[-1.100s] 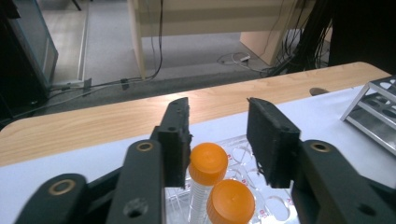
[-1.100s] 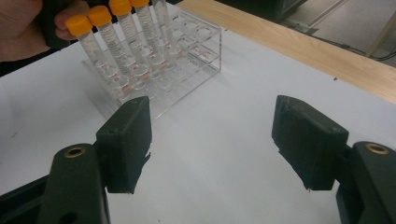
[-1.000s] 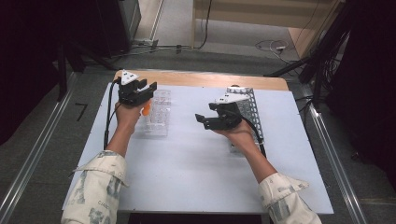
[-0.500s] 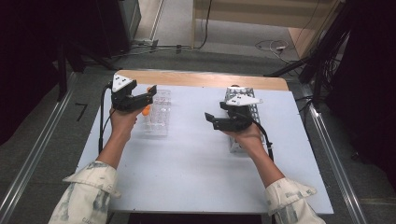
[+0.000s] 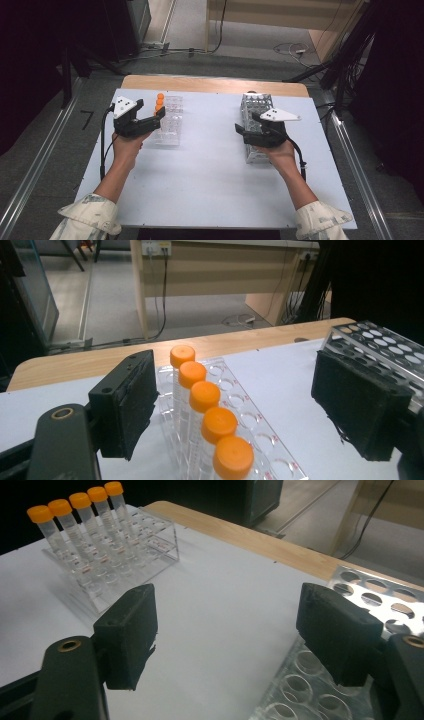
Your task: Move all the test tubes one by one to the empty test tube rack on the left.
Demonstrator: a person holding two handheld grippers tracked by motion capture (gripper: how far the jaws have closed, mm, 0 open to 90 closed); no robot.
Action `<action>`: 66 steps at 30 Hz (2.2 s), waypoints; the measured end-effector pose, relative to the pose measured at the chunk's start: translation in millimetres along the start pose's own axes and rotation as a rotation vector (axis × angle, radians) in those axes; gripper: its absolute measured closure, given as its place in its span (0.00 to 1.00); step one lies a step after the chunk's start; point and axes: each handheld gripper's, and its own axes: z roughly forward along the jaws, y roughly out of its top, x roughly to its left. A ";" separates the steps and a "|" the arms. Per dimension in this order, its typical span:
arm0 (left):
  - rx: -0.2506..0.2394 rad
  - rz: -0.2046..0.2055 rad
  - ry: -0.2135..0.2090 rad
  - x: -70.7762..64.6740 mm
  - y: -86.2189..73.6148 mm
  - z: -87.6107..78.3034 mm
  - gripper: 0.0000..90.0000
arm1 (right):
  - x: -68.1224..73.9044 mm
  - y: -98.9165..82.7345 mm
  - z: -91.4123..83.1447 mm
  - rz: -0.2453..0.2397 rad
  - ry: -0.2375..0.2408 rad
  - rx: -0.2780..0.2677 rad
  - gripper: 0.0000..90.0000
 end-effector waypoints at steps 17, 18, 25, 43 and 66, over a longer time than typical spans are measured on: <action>0.000 -0.003 -0.023 -4.9 -23.6 -32.7 0.19 | -20.2 -12.0 -39.8 0.034 -0.082 -0.075 0.22; 0.000 0.000 -0.020 -4.9 -25.5 -34.3 0.19 | -20.3 -12.9 -40.9 0.018 -0.085 -0.087 0.21; 0.014 0.000 -0.009 -3.6 -35.6 -41.4 0.19 | -25.2 -23.7 -46.9 0.027 -0.087 -0.053 0.20; 0.036 -0.004 0.046 3.7 -55.3 -59.7 0.15 | -49.7 -55.3 -74.6 0.122 -0.147 0.001 0.09; 0.067 0.009 0.135 19.0 -76.7 -79.5 0.13 | -65.1 -94.1 -109.3 0.163 -0.250 0.040 0.09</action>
